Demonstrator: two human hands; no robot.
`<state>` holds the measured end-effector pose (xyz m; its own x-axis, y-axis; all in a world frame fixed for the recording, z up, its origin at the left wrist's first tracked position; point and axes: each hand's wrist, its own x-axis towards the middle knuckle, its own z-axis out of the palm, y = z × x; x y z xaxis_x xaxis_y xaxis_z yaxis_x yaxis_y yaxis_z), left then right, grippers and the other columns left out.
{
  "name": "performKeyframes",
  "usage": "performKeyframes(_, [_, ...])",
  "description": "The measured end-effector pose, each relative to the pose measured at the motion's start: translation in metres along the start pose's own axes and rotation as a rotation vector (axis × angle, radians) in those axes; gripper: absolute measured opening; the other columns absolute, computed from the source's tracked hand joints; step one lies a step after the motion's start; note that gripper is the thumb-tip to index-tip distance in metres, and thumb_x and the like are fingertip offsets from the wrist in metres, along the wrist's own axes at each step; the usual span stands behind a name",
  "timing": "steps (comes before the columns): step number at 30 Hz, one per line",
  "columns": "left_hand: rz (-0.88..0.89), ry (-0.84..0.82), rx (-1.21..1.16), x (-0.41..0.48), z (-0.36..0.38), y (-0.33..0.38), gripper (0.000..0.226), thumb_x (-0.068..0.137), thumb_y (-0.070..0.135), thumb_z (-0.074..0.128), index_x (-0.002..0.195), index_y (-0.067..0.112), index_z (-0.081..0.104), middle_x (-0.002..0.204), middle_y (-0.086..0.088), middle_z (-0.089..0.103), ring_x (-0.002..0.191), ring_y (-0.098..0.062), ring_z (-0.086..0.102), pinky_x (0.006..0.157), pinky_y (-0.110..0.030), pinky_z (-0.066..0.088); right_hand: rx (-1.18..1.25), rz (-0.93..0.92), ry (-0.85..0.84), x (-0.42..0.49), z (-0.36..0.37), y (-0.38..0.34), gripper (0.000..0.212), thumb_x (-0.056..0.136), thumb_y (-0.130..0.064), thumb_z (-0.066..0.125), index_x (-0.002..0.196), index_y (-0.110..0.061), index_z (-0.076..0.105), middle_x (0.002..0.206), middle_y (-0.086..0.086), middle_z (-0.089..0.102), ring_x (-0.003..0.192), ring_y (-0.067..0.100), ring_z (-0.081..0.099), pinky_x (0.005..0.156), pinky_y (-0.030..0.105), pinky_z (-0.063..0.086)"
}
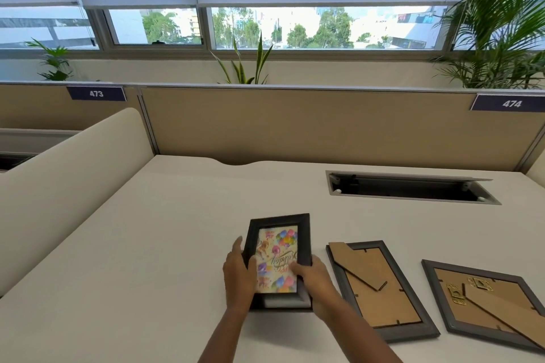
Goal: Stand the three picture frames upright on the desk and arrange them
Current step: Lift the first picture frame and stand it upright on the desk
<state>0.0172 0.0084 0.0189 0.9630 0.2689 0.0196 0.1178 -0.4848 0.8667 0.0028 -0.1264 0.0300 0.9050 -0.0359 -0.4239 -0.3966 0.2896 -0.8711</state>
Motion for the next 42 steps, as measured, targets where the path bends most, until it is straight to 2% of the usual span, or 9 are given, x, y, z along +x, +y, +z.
performKeyframes(6, [-0.142, 0.075, -0.246, 0.005, -0.007, 0.024, 0.051, 0.092, 0.018, 0.053, 0.138, 0.007, 0.033, 0.130, -0.019, 0.051, 0.117, -0.033, 0.052, 0.096, -0.041, 0.044, 0.334, -0.049, 0.093, 0.007, -0.005, -0.011, 0.038, 0.088, 0.005, 0.052, 0.125, 0.000, 0.045, 0.120, 0.020, 0.058, 0.102, 0.035, 0.059, 0.078, 0.047, 0.053])
performKeyframes(10, [-0.290, 0.006, -0.517, -0.015, 0.010, 0.025, 0.054, 0.092, 0.019, 0.055, 0.138, 0.009, 0.028, 0.128, -0.019, 0.050, 0.117, -0.036, 0.051, 0.094, -0.040, 0.043, 0.351, -0.069, 0.152, 0.009, -0.006, -0.009, 0.049, 0.085, 0.002, 0.059, 0.130, -0.002, 0.041, 0.130, 0.020, 0.054, 0.115, 0.038, 0.054, 0.099, 0.053, 0.044])
performKeyframes(16, [-0.492, -0.036, -1.081, -0.014, 0.008, 0.026, 0.043, 0.091, -0.003, 0.049, 0.131, -0.010, 0.034, 0.118, -0.027, 0.051, 0.102, -0.035, 0.053, 0.070, -0.037, 0.057, 0.326, -0.050, -0.016, -0.001, -0.012, -0.015, 0.041, 0.086, 0.003, 0.055, 0.124, -0.008, 0.044, 0.114, 0.014, 0.061, 0.098, 0.031, 0.061, 0.070, 0.038, 0.054])
performKeyframes(20, [-0.381, -0.008, -0.946, -0.006, -0.005, 0.032, 0.036, 0.093, 0.005, 0.050, 0.126, -0.003, 0.041, 0.106, -0.021, 0.058, 0.097, -0.033, 0.057, 0.064, -0.034, 0.056, 0.258, -0.071, 0.002, -0.005, -0.035, -0.029, 0.025, 0.091, -0.003, 0.050, 0.116, -0.002, 0.048, 0.110, 0.018, 0.060, 0.088, 0.024, 0.061, 0.068, 0.032, 0.051])
performKeyframes(22, [-0.318, -0.004, -0.875, -0.001, -0.012, 0.036, 0.028, 0.093, 0.007, 0.051, 0.120, 0.001, 0.046, 0.091, -0.016, 0.063, 0.084, -0.030, 0.062, 0.067, -0.035, 0.053, 0.207, -0.139, 0.121, -0.005, -0.056, -0.038, 0.039, 0.091, -0.004, 0.050, 0.127, -0.001, 0.039, 0.114, 0.021, 0.057, 0.093, 0.028, 0.060, 0.071, 0.031, 0.050])
performKeyframes(26, [-0.146, -0.038, -0.672, 0.010, -0.024, 0.049, 0.016, 0.093, 0.010, 0.051, 0.108, 0.007, 0.050, 0.081, -0.008, 0.065, 0.069, -0.019, 0.065, 0.054, -0.028, 0.057, -0.355, -0.491, 0.401, -0.006, -0.083, -0.063, 0.067, 0.085, -0.007, 0.061, 0.140, -0.013, 0.023, 0.143, 0.019, 0.038, 0.128, 0.032, 0.041, 0.097, 0.042, 0.041])
performKeyframes(32, [0.124, -0.169, -0.445, 0.022, -0.035, 0.082, 0.012, 0.092, 0.010, 0.053, 0.101, 0.018, 0.052, 0.082, -0.001, 0.065, 0.068, -0.010, 0.067, 0.052, -0.013, 0.056, -1.070, -0.705, 0.078, -0.013, -0.069, -0.092, 0.058, 0.083, -0.025, 0.066, 0.134, -0.017, 0.040, 0.136, 0.004, 0.049, 0.126, 0.020, 0.044, 0.104, 0.037, 0.038])
performKeyframes(39, [0.368, -0.247, -0.223, 0.025, -0.037, 0.125, 0.015, 0.090, 0.010, 0.056, 0.105, 0.010, 0.056, 0.101, -0.017, 0.068, 0.090, -0.029, 0.067, 0.079, -0.040, 0.058, -0.787, -0.586, -0.027, -0.007, -0.061, -0.087, 0.017, 0.083, -0.019, 0.065, 0.089, -0.023, 0.050, 0.086, -0.006, 0.061, 0.082, 0.012, 0.063, 0.063, 0.016, 0.051])
performKeyframes(42, [0.468, -0.129, -0.103, 0.023, -0.033, 0.128, 0.022, 0.091, 0.012, 0.055, 0.113, 0.011, 0.055, 0.103, -0.011, 0.067, 0.098, -0.025, 0.065, 0.079, -0.030, 0.054, -0.681, -0.592, 0.015, -0.007, -0.059, -0.080, 0.020, 0.083, -0.017, 0.065, 0.082, -0.026, 0.048, 0.080, -0.010, 0.060, 0.074, 0.005, 0.062, 0.054, 0.012, 0.048])
